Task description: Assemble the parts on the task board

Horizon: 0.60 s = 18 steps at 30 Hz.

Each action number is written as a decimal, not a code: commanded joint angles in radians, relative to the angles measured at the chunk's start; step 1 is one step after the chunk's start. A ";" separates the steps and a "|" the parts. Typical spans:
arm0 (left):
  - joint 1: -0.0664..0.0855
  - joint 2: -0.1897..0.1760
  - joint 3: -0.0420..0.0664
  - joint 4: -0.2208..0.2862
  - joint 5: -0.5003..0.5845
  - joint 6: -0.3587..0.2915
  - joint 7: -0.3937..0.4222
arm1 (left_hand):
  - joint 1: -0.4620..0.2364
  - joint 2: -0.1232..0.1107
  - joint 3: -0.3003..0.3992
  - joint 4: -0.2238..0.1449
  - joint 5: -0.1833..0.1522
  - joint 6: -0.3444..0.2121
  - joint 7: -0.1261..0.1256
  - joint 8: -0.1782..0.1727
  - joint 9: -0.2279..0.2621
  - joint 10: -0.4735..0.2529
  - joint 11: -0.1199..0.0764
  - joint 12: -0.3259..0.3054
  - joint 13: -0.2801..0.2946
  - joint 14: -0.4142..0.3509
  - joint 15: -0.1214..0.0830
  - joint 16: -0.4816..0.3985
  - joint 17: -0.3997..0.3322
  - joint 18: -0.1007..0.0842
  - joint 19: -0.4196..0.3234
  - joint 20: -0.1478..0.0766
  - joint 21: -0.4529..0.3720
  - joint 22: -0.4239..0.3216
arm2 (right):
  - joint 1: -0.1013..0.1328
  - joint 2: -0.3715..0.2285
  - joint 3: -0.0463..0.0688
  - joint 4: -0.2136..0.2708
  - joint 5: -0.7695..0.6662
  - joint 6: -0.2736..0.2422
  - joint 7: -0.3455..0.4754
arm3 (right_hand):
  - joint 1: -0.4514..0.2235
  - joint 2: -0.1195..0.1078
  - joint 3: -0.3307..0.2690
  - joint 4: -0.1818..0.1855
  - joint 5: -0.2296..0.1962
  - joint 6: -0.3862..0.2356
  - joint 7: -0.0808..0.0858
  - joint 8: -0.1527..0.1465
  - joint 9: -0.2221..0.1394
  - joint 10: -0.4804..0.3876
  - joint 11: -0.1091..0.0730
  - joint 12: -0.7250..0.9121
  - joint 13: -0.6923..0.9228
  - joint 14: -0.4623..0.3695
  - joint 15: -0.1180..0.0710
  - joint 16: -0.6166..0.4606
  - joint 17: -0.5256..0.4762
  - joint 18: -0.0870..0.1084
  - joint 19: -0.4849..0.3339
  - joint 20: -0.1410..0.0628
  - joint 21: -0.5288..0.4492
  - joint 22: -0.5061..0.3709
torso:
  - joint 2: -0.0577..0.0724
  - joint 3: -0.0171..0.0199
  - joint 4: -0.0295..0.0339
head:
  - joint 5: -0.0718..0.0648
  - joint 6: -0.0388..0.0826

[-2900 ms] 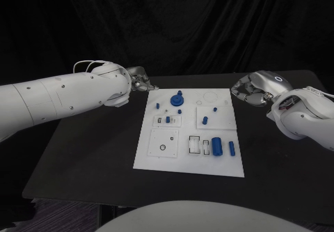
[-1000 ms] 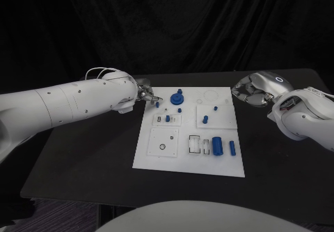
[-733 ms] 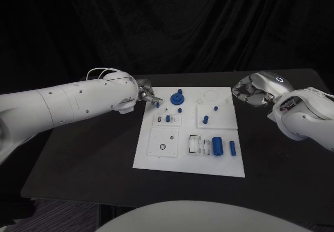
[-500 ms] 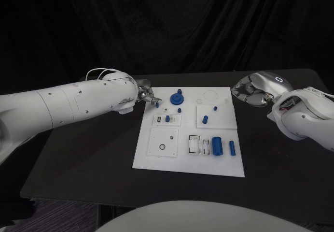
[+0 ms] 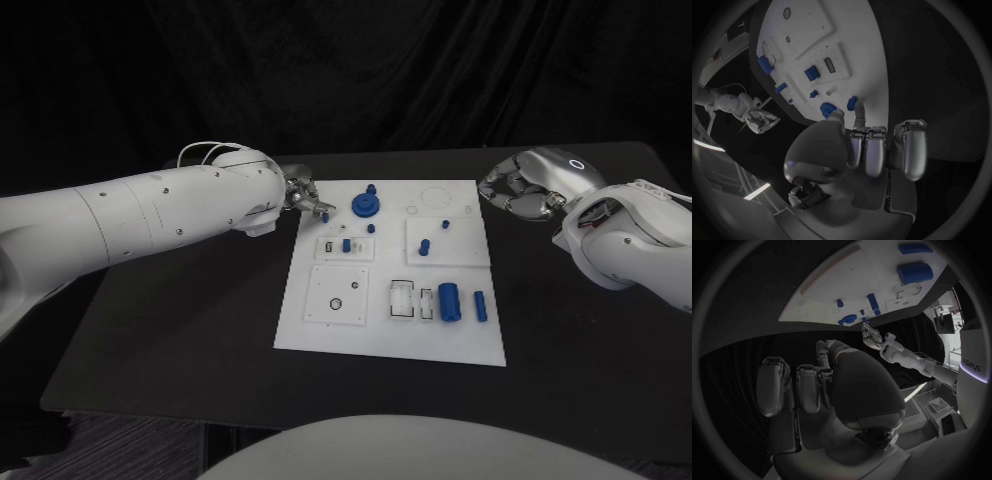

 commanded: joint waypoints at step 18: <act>-0.004 0.005 0.001 -0.004 0.007 0.010 0.020 | 0.024 0.001 0.019 -0.006 0.007 0.001 -0.002 -0.009 -0.001 0.106 0.001 -0.005 0.260 0.104 0.003 0.006 0.263 0.001 0.013 0.005 -0.011 0.213 | -0.002 -0.001 0.001 0.002 -0.003 0.011 -0.019 | -0.003 -0.006 0.007 0.001 -0.002 0.005 0.002 -0.003 -0.001 0.085 0.005 -0.004 0.239 0.085 0.003 -0.005 0.188 0.011 0.023 0.005 -0.005 0.195 | 0.001 0.0004 0.0017 | -0.004 0.000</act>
